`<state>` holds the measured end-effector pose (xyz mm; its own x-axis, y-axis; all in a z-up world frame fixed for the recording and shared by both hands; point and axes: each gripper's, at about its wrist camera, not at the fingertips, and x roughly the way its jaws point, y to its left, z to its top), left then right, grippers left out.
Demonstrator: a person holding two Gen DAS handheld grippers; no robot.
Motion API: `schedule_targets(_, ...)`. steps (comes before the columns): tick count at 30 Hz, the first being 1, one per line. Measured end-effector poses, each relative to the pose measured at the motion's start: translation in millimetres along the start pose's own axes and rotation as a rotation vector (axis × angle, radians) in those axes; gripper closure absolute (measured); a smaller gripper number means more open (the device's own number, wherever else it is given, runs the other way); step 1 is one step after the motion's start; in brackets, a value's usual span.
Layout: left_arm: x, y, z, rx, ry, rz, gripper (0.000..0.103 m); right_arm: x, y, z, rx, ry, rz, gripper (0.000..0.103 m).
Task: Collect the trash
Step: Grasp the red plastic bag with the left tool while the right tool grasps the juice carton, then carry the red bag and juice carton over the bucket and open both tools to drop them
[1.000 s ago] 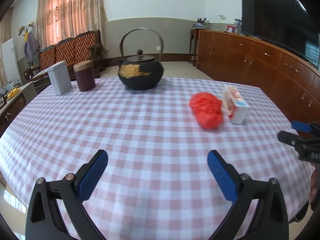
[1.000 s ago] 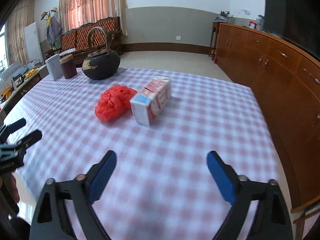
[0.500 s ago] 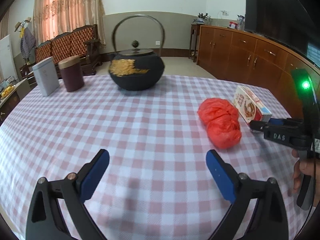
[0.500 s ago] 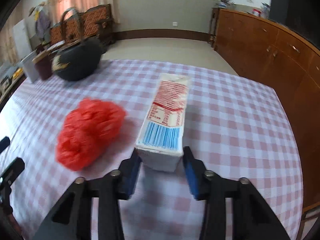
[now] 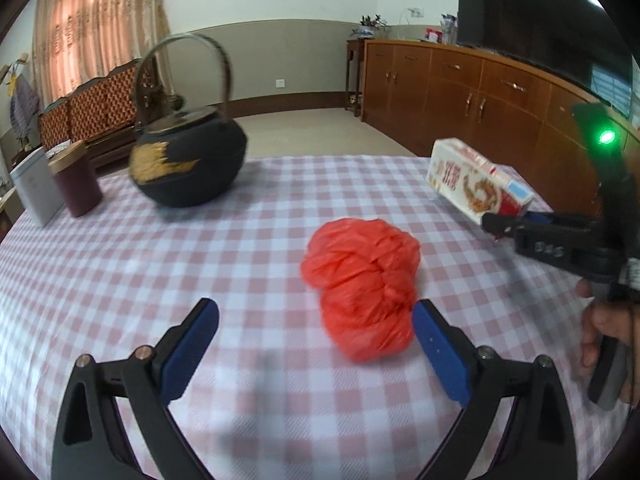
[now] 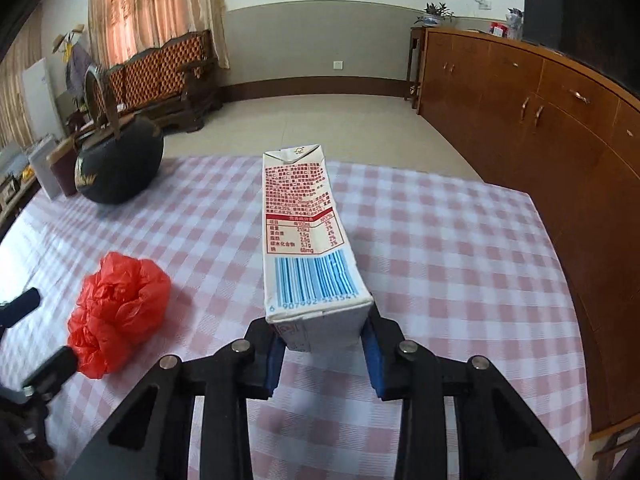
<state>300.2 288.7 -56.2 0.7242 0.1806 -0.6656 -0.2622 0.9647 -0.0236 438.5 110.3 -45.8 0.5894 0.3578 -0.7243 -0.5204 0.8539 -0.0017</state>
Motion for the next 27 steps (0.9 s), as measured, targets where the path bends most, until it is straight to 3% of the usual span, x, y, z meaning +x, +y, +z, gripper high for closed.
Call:
schedule_targets(1, 6, -1, 3, -0.009, 0.015, -0.012, 0.005, -2, -2, 0, -0.006, -0.001, -0.006, 0.067)
schedule_targets(3, 18, -4, 8, -0.029, 0.048, -0.041, 0.016, -4, -8, -1, -0.003, -0.003, -0.012, 0.067)
schedule_targets(7, 33, -11, 18, -0.032, 0.086, -0.047, 0.021, -5, -15, -1, 0.009, 0.019, -0.017, 0.067)
schedule_targets(10, 44, -16, 25, -0.033, 0.115, -0.083, 0.043, -7, -15, -2, 0.015, 0.024, -0.011, 0.067)
schedule_targets(11, 46, -16, 26, -0.032, 0.117, -0.088, 0.057, -9, -15, -3, 0.013, 0.025, -0.009, 0.067)
schedule_targets(14, 45, -13, 26, -0.048, 0.108, -0.11, 0.065, -16, -12, -8, 0.007, 0.027, -0.006, 0.067)
schedule_targets(27, -26, -18, 3, -0.03, 0.046, -0.085, 0.068, -80, -10, -42, 0.005, -0.001, -0.001, 0.067)
